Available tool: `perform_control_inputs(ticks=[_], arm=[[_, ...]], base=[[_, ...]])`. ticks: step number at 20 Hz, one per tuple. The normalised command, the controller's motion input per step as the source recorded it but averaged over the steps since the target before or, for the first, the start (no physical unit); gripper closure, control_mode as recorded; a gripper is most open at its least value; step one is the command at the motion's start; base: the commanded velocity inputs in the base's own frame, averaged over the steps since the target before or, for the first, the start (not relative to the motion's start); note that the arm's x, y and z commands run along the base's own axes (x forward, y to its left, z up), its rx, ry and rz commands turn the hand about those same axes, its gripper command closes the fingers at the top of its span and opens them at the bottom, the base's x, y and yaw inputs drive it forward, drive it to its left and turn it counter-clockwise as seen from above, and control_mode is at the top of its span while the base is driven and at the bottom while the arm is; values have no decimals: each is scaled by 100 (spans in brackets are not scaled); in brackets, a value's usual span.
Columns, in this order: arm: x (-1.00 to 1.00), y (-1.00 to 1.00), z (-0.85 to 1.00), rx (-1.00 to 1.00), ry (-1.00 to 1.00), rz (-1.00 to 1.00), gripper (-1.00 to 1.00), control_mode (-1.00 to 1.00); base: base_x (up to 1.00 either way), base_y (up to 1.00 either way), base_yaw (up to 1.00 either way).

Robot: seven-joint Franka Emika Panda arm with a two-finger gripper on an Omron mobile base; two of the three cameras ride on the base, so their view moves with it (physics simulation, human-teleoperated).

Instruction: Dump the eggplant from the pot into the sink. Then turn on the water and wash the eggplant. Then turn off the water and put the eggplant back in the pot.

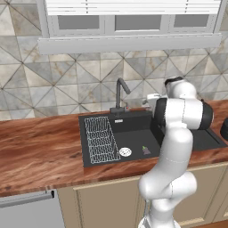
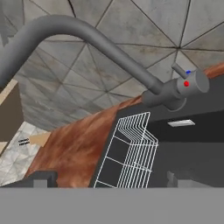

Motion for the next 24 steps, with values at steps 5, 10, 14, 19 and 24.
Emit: perform_control_inputs(ticks=[5, 10, 14, 19, 24], arm=[[0, 28, -6, -5, -5, 0, -100, -100], [13, 16, -3, -2, 0, 0, -100, -100], [14, 12, -9, -3, 0, 0, -100, -100], [19, 7, -16, -4, 0, 0, -100, -100], [20, 0, -11, -5, 0, 0, -100, -100]], base=[[0, 0, 0], [0, 0, 0], [0, 0, 0], [0, 0, 0], [0, 0, 0]])
